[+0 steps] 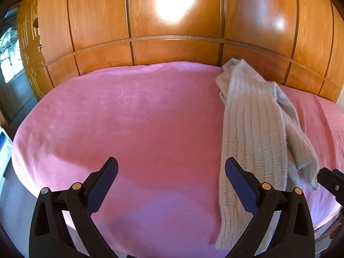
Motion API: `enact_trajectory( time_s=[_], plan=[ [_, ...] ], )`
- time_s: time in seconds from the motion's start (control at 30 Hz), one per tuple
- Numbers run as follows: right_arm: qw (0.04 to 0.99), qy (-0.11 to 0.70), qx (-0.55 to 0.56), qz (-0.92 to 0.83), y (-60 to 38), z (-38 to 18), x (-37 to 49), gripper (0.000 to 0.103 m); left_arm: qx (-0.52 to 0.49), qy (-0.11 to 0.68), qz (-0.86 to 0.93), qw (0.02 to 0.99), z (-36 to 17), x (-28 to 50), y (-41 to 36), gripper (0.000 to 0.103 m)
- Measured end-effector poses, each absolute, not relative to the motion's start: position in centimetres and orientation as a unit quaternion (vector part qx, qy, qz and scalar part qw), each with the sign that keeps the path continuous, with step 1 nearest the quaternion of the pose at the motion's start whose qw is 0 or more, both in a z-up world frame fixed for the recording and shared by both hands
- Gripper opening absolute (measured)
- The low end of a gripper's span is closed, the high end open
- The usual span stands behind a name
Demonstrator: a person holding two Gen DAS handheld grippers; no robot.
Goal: Fold small clothes
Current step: 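Grasp the grey sweater with the right gripper and lift it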
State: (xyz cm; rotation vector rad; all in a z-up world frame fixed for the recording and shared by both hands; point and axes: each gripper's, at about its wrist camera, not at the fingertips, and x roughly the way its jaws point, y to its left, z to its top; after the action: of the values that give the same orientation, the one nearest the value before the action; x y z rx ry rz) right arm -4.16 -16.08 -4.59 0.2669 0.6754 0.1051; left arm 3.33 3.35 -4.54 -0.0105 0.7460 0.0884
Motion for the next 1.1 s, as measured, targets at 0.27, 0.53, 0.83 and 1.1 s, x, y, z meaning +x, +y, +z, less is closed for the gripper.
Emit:
enact_trajectory(
  time_s=[0.27, 0.53, 0.83, 1.1],
  plan=[
    [0.947, 0.233, 0.141, 0.169, -15.8, -1.1, -4.9, 0.101, -0.02, 0.37, 0.039, 0.928, -5.3, 4.3, 4.5, 0.099],
    [0.935, 0.318, 0.098, 0.122, -13.7, -4.5, -2.0, 0.101, -0.073, 0.402, 0.022, 0.913, -7.1, 5.6, 7.2, 0.099],
    [0.922, 0.32, 0.16, 0.145, -13.4, -4.6, 2.9, 0.066, -0.099, 0.429, 0.044, 0.897, -8.7, 5.3, 11.0, 0.097],
    [0.913, 0.353, 0.151, 0.134, -12.4, -4.9, 7.0, 0.06, -0.114, 0.43, 0.039, 0.895, -9.1, 4.8, 12.3, 0.094]
  ],
)
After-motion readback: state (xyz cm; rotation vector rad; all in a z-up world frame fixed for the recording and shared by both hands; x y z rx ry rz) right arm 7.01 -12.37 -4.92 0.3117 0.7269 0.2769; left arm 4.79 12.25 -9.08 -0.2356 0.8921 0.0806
